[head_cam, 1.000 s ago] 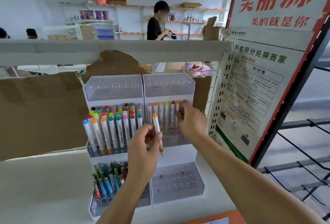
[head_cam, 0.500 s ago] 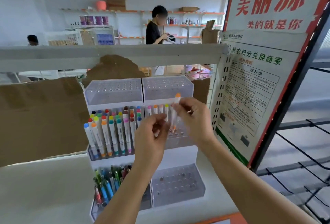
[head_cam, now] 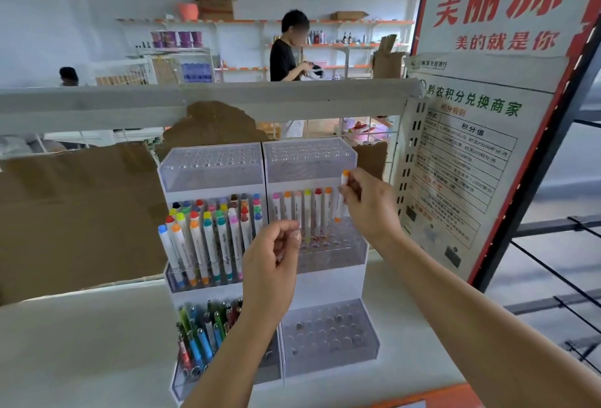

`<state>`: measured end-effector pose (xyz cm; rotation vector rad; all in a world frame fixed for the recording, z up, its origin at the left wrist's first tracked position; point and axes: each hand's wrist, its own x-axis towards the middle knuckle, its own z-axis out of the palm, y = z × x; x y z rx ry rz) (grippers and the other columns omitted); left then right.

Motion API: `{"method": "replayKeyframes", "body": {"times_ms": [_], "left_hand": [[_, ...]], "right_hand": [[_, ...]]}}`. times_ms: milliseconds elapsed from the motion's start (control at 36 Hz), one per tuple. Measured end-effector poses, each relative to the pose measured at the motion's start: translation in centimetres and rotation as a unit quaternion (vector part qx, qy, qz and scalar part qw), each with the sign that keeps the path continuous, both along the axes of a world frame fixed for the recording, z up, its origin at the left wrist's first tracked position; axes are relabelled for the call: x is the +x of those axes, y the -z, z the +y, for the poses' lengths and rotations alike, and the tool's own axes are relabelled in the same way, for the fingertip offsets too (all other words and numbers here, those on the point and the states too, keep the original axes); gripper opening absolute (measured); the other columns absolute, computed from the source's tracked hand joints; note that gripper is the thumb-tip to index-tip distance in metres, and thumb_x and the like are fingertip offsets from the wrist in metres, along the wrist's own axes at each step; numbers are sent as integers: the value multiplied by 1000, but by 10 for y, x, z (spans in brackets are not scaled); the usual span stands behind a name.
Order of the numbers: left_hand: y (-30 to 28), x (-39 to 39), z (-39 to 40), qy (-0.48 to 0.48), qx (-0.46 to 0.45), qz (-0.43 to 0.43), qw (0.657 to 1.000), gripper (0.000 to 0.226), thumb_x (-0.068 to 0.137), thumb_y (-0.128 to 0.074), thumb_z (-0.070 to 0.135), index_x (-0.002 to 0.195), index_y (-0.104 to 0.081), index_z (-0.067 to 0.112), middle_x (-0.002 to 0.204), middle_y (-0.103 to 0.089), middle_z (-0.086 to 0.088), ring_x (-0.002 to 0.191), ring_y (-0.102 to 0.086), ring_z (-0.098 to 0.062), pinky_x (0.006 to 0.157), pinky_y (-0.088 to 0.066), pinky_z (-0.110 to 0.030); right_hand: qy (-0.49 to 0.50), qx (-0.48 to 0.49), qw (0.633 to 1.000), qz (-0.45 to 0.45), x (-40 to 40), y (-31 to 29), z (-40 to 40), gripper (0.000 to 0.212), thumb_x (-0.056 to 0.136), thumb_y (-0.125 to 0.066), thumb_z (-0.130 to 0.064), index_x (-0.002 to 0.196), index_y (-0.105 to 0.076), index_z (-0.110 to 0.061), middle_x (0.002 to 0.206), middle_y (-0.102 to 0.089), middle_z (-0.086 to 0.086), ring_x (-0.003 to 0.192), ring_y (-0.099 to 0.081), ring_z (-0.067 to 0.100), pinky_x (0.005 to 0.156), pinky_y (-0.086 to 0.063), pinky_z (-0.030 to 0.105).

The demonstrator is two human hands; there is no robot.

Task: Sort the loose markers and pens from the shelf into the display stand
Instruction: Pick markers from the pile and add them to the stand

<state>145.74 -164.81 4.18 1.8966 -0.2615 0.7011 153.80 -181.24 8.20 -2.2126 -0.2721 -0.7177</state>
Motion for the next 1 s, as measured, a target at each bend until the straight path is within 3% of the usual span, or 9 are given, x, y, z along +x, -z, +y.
{"method": "replayKeyframes", "body": {"times_ms": [83, 167, 222, 361, 500, 639, 750, 833, 1000], "left_hand": [[2, 0, 0, -2, 3, 0, 1000, 18, 93, -55, 18, 107, -65, 14, 91, -65, 4, 84, -60, -3, 75, -47, -11], [5, -1, -1, -4, 6, 0, 1000, 17, 93, -55, 17, 107, -65, 14, 91, -65, 4, 84, -60, -3, 75, -47, -11], [5, -1, -1, -6, 7, 1, 1000, 17, 93, -55, 17, 106, -64, 16, 90, -65, 5, 84, -60, -2, 74, -47, -10], [7, -2, -2, -7, 6, -1, 1000, 15, 93, -55, 18, 105, -63, 19, 89, -64, 8, 83, -60, -3, 74, -48, -11], [8, -2, -8, -16, 16, -2, 1000, 13, 93, -55, 17, 104, -62, 21, 88, -63, 10, 84, -59, -2, 74, -48, -11], [8, -8, -11, -18, 13, 2, 1000, 13, 93, -55, 17, 103, -63, 19, 87, -63, 12, 84, -58, -1, 72, -46, -10], [8, -16, -9, -30, 13, 9, 999, 14, 94, -54, 19, 105, -63, 20, 90, -64, 10, 84, -59, -2, 75, -48, -12], [8, -24, -3, -53, 17, 18, 998, 15, 94, -54, 19, 106, -63, 21, 90, -64, 10, 84, -60, -3, 75, -49, -13], [11, -47, 13, -111, 15, 29, 993, 12, 94, -55, 18, 100, -62, 24, 87, -63, 11, 81, -60, -6, 72, -47, -10]], "right_hand": [[-2, 10, 1000, 10, 1, 2, 1, 16, 96, -52, -16, 81, -53, -12, 66, -56, 4, 60, -47, 19, 56, -34, 30], [2, -13, 1000, 19, 1, 1, 3, 18, 95, -53, -16, 77, -51, -13, 59, -49, -7, 55, -43, 11, 48, -28, 17], [-1, -25, 999, 39, 2, 5, 4, 18, 95, -53, -16, 78, -53, -15, 60, -50, -9, 56, -44, 10, 47, -27, 17], [0, -21, 997, 74, 2, 13, 4, 14, 97, -51, -20, 85, -58, -17, 71, -61, -2, 63, -53, 14, 53, -36, 27], [28, 2, 994, 108, 4, 17, 5, 13, 94, -56, -21, 81, -56, -22, 68, -54, -12, 63, -49, 7, 54, -37, 23], [42, -27, 992, 120, 5, 16, 6, 13, 94, -55, -22, 81, -54, -21, 71, -57, -6, 69, -55, 18, 57, -41, 30], [40, -14, 991, 126, -1, 19, 3, 7, 93, -58, -25, 98, -56, -21, 86, -61, -7, 80, -58, 17, 64, -45, 30], [69, -21, 994, 87, -5, 24, 3, 20, 92, -59, -30, 108, -52, -21, 97, -60, -7, 86, -56, 16, 60, -39, 27], [52, -35, 994, -92, -24, 22, 21, 19, 89, -59, -17, 107, -58, -9, 103, -63, 6, 92, -55, 27, 71, -45, 35]]}}
